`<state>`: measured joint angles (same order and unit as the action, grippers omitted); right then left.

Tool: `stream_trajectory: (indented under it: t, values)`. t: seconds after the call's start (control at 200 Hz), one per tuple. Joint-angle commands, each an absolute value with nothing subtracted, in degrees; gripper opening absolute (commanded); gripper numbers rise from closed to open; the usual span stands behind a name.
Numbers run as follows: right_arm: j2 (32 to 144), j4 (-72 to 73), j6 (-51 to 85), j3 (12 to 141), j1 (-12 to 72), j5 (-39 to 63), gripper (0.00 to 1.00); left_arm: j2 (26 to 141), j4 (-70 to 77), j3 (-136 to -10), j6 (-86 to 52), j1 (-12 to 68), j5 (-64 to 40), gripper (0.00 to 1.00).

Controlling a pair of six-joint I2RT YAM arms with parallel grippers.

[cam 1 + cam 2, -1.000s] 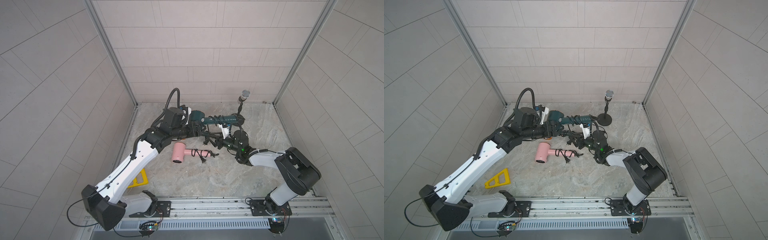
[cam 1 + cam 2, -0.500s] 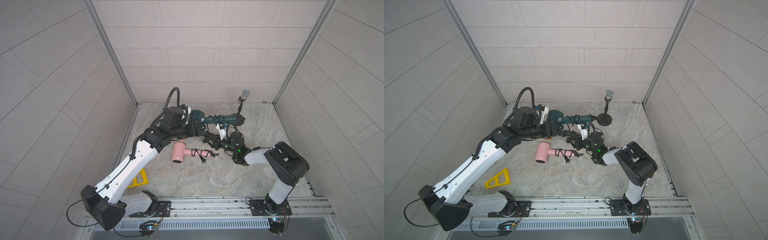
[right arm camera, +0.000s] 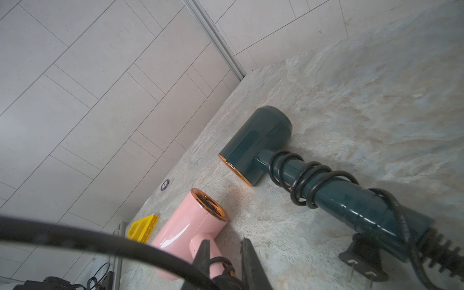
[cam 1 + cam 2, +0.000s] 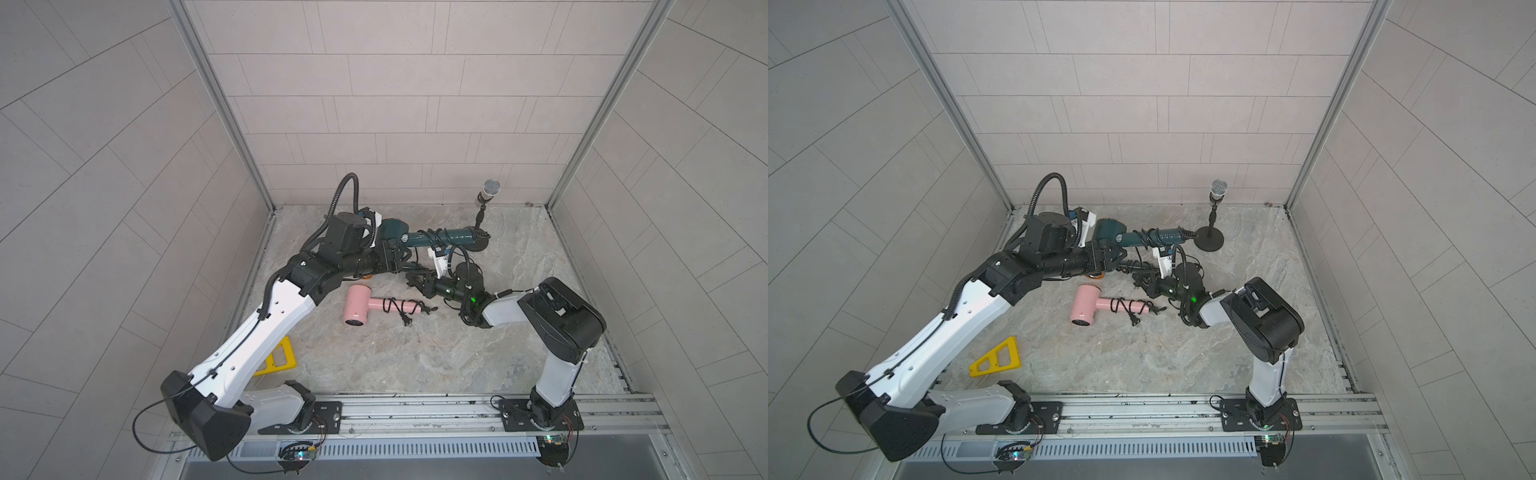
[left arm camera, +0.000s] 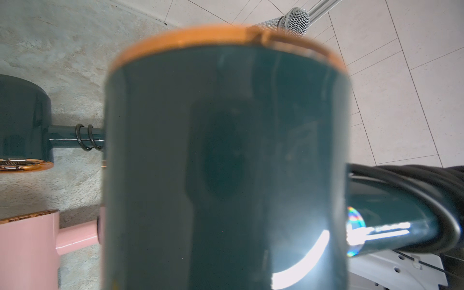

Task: Wrap the cord around the hair dryer
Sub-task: Wrap the power cord around the hair dryer.

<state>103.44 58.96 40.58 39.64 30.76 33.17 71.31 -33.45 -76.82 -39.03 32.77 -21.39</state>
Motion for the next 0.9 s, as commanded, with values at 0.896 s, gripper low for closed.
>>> stream_trajectory:
  t: [0.896]
  values:
    - [57.9,-37.68,10.86,51.38,44.91,15.55,0.0,82.33,-4.32,-62.21,-21.33,26.88,24.46,0.0]
